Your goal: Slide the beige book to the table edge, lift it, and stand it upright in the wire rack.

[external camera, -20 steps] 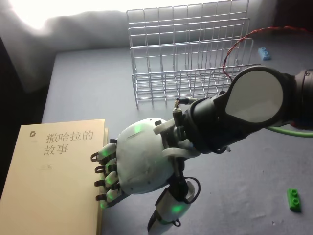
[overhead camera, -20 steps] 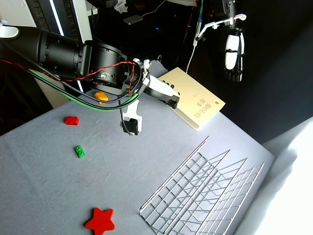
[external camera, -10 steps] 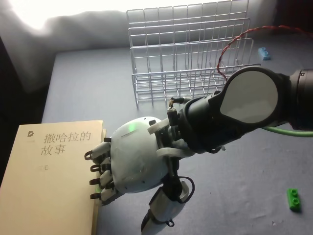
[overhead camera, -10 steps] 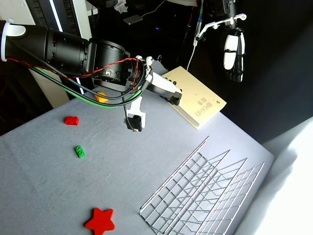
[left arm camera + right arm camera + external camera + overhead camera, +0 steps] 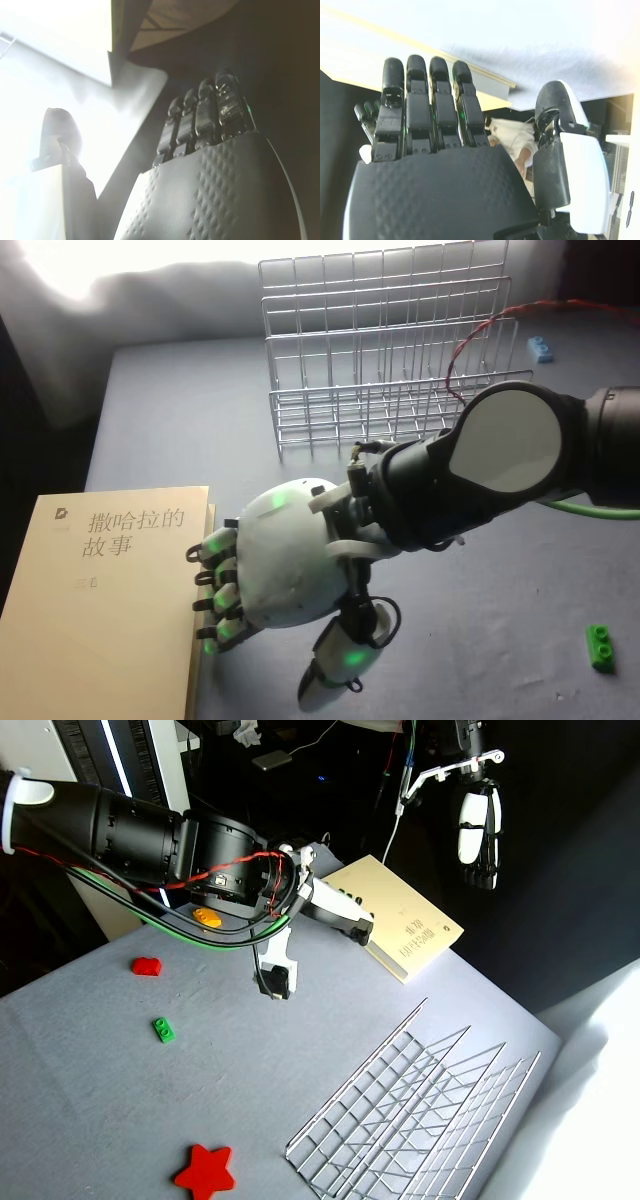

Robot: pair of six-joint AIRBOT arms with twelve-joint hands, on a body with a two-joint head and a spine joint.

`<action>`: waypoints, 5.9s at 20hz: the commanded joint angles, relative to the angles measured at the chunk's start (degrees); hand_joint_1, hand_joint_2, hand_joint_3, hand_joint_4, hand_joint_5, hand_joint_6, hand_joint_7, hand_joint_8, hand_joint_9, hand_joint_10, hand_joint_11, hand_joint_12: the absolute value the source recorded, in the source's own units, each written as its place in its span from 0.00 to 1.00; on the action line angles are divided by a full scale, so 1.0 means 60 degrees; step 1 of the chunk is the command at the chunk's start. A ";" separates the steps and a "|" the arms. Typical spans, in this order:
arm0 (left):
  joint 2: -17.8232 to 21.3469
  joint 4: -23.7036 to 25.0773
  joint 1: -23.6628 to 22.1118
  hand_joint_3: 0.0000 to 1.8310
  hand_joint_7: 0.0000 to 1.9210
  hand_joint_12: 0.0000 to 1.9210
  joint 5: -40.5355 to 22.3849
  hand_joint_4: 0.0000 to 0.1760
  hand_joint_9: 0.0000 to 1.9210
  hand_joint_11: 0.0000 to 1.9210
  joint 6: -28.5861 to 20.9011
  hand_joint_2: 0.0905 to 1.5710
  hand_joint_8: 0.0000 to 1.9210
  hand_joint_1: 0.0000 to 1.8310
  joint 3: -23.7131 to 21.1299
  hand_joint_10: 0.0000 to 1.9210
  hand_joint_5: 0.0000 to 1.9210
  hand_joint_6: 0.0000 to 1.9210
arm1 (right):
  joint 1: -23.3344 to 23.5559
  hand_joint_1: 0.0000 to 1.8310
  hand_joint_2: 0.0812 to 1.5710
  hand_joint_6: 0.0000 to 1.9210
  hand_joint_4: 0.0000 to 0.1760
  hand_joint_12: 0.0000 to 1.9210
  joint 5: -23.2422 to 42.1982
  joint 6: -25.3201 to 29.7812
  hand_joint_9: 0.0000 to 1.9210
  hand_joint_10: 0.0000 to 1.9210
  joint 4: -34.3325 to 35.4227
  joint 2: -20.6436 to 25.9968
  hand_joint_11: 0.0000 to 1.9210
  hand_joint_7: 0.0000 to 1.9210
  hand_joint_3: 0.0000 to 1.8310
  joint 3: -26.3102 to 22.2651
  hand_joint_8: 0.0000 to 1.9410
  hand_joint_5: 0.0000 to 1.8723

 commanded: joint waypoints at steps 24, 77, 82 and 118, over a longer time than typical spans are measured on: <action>0.0081 -0.0096 0.0052 0.00 0.01 0.03 -0.0656 0.00 0.02 0.00 -0.0006 0.63 0.00 0.39 0.0176 0.00 0.02 0.00 | -0.0010 0.08 0.72 0.00 0.00 0.45 -0.0661 -0.0024 0.17 0.00 0.0277 -0.0356 0.00 0.17 0.00 0.0144 0.00 0.16; -0.2673 -0.0118 0.0802 0.00 0.06 0.10 -0.2020 0.00 0.07 0.00 0.0156 0.64 0.00 0.42 0.1236 0.00 0.08 0.00 | 0.1554 0.12 0.71 0.00 0.00 0.47 -0.0096 0.4541 0.17 0.00 -0.1944 0.5038 0.00 0.17 0.00 -0.1689 0.00 0.18; -0.2747 -0.0116 0.0836 0.00 0.09 0.18 -0.2061 0.00 0.09 0.00 0.0492 0.65 0.00 0.42 0.1214 0.00 0.11 0.00 | 0.1659 0.10 0.71 0.00 0.00 0.49 -0.0339 0.5155 0.19 0.00 -0.1944 0.5636 0.00 0.19 0.00 -0.1756 0.00 0.20; -0.1526 -0.0136 0.0386 0.00 0.39 0.80 -0.4647 0.00 0.45 0.38 0.1213 0.72 0.63 0.81 0.0582 0.64 0.45 0.59 | 0.1424 0.11 0.72 0.00 0.00 0.47 0.0000 0.5230 0.16 0.00 -0.1609 0.6316 0.00 0.15 0.00 -0.1518 0.00 0.16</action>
